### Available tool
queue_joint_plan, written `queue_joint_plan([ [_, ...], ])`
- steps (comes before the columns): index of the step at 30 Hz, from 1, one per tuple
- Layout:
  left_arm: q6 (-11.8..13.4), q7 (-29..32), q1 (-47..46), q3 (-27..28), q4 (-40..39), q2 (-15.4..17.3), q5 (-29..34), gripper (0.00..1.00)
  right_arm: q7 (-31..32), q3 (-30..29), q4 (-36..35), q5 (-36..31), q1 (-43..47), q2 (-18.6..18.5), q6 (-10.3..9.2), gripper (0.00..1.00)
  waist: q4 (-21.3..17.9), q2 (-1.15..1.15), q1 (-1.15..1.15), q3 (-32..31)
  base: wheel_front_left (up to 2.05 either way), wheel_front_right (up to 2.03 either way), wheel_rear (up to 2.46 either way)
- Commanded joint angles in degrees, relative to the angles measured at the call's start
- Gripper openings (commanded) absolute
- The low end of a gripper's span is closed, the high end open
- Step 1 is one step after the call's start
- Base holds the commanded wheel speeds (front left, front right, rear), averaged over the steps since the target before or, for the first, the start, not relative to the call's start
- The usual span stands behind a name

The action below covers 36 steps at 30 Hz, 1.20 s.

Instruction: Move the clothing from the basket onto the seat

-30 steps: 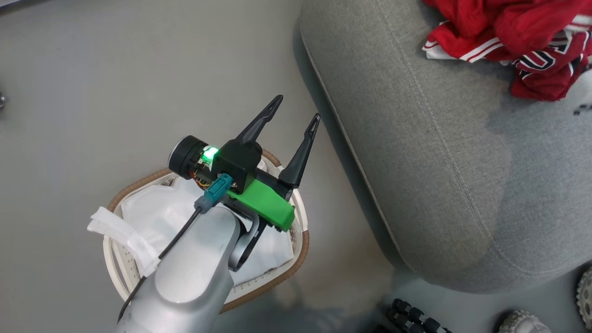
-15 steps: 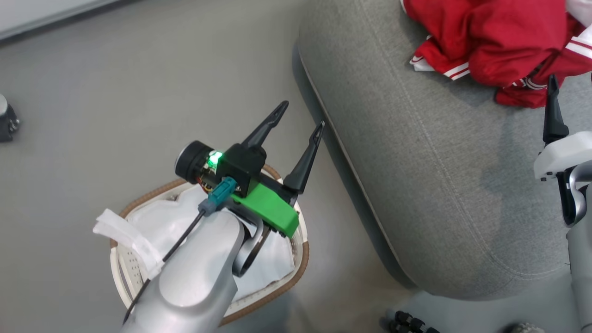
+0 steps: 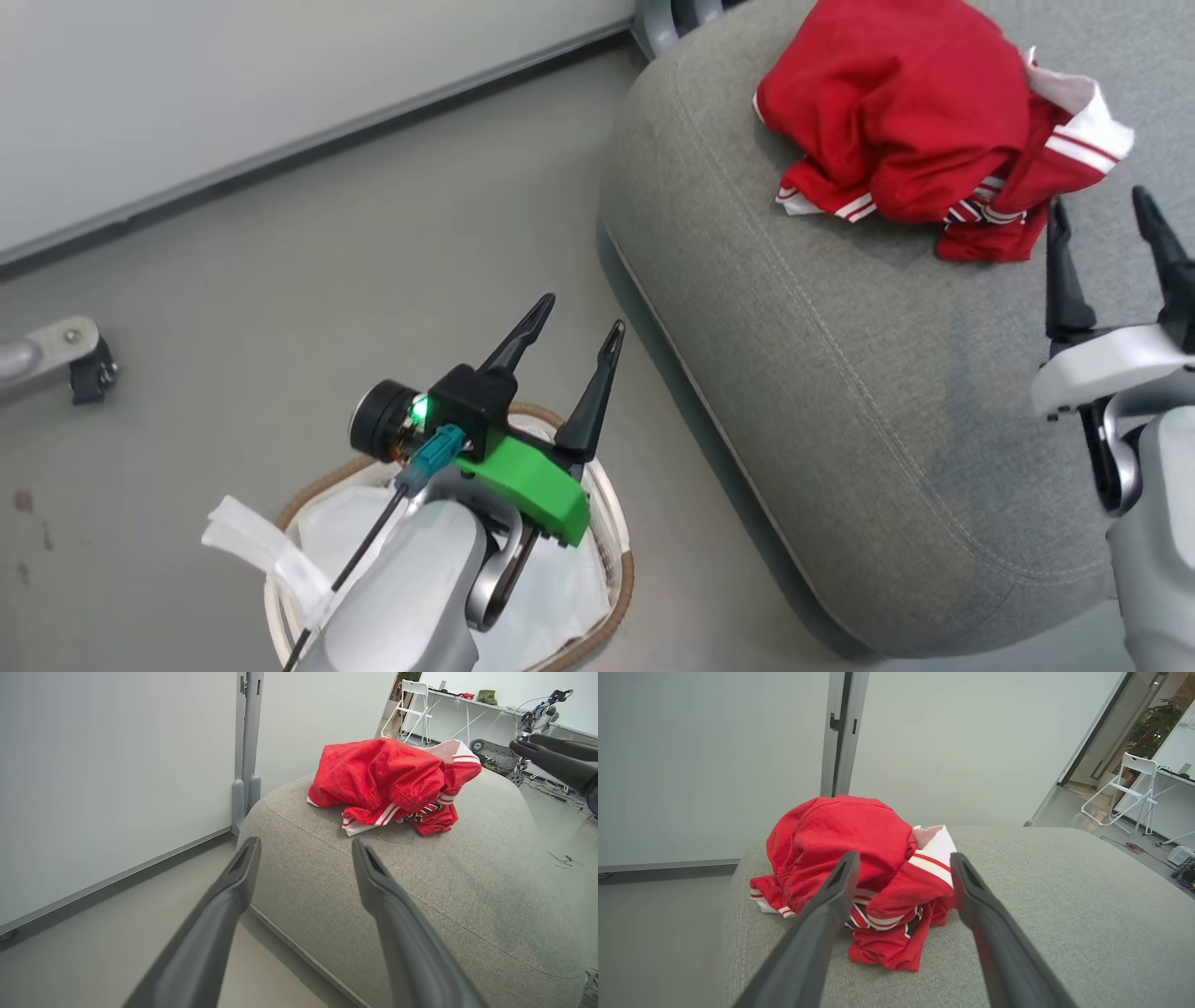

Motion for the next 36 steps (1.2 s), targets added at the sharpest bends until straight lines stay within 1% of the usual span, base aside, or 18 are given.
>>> queue_joint_plan([
  [1, 0.39, -0.03, 1.43, 0.61, 0.20, 0.01, 0.10, 1.00, -0.13, 0.57, 0.02, 0.55, 1.71, 0.24, -0.08, 1.00, 1.13, 0.00, 0.00, -3.82, 0.00, 0.00, 0.00],
  [7, 1.66, -0.04, 4.84, 3.95, -0.27, -0.08, 0.08, 1.00, -0.13, 2.99, -0.64, 1.81, 3.98, 1.01, -0.08, 1.00, 5.11, 0.00, 0.00, -6.86, 0.00, 0.00, 0.00],
  [11, 2.58, -0.03, 7.26, 7.15, -0.71, -0.13, 0.53, 1.00, -0.14, 4.74, -1.12, 2.78, 5.33, 2.55, -0.08, 1.00, 8.66, 0.00, 0.00, -8.28, 0.00, 0.00, 0.00],
  [17, 3.87, -0.03, 11.40, 14.05, -1.13, -0.14, 2.40, 1.00, -0.14, 6.79, -1.78, 3.33, 7.01, 5.41, -0.08, 1.00, 13.50, 0.00, 0.00, -10.03, 0.00, 0.00, 0.00],
  [21, 4.01, -0.03, 14.11, 18.70, -1.70, -0.14, 4.27, 1.00, -0.14, 7.57, -1.88, 3.69, 8.07, 7.00, -0.08, 1.00, 15.71, 0.00, 0.00, -10.89, 0.00, 0.00, 0.00],
  [23, 3.94, -0.03, 15.62, 20.84, -1.79, -0.15, 5.35, 1.00, -0.14, 9.15, -1.96, 2.77, 8.66, 7.46, -0.08, 1.00, 16.48, 0.00, 0.00, -11.15, 0.00, 0.00, 0.00],
  [27, 3.74, -0.04, 17.83, 24.38, -1.85, -0.12, 7.62, 1.00, -0.13, 9.24, -1.13, 2.97, 9.66, 7.82, -0.08, 1.00, 17.56, 0.00, 0.00, -11.90, 0.00, 0.00, 0.00],
  [33, 4.31, -0.03, 20.95, 29.89, -2.31, -0.13, 9.36, 1.00, -0.14, 10.12, -0.40, 2.76, 11.57, 8.15, -0.08, 1.00, 17.95, 0.00, 0.00, -13.04, 0.00, 0.00, 0.00],
  [36, 4.31, -0.03, 22.41, 31.73, -2.73, -0.15, 9.55, 1.00, -0.14, 10.38, -0.23, 2.91, 12.66, 8.26, -0.08, 1.00, 17.96, 0.00, 0.00, -13.56, 0.00, 0.00, 0.00],
])
